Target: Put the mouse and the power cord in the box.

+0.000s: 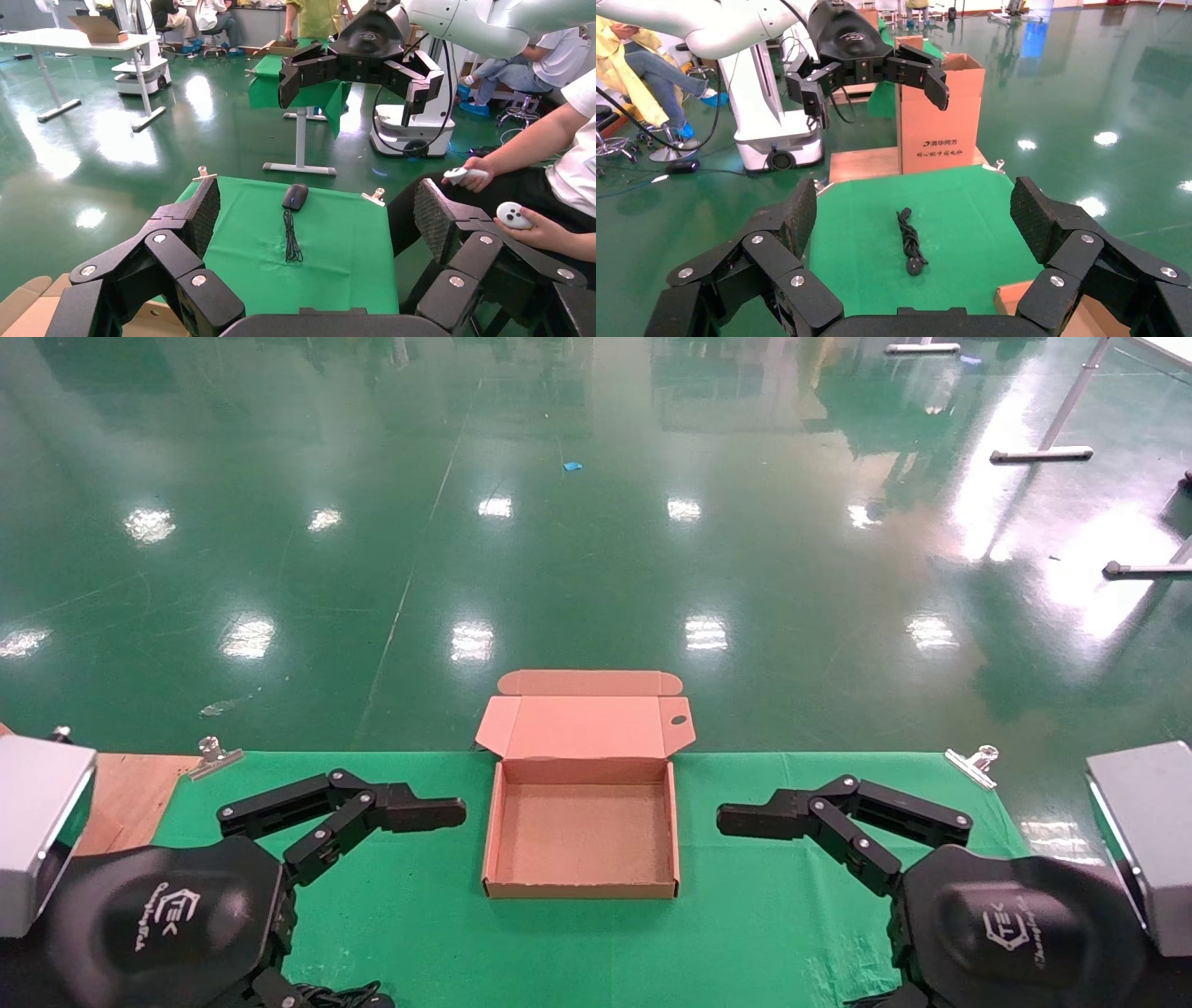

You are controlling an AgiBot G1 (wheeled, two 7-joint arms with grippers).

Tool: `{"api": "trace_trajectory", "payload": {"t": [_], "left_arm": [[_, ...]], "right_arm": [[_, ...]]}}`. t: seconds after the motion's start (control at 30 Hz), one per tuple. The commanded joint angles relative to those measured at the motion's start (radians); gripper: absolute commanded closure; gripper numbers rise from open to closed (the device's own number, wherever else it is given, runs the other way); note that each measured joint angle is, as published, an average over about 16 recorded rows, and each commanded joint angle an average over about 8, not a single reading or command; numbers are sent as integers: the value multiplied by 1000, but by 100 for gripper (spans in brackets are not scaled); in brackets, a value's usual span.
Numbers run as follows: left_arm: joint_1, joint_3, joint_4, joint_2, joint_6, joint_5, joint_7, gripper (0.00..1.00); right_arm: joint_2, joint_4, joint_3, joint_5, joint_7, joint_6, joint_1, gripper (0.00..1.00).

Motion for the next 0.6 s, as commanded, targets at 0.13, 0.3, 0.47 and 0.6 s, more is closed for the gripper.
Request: {"api": "trace_trajectory", "payload": {"t": [0.13,0.3,0.47,0.6], "left_arm": [[0,0,0,0,0,0,0,0],[0,0,0,0,0,0,0,0],[0,0,0,0,0,0,0,0],[0,0,0,0,0,0,0,0]], "right_arm": [[0,0,0,0,0,0,0,0],[0,0,0,0,0,0,0,0],[0,0,0,0,0,0,0,0],[0,0,0,0,0,0,0,0]]}}
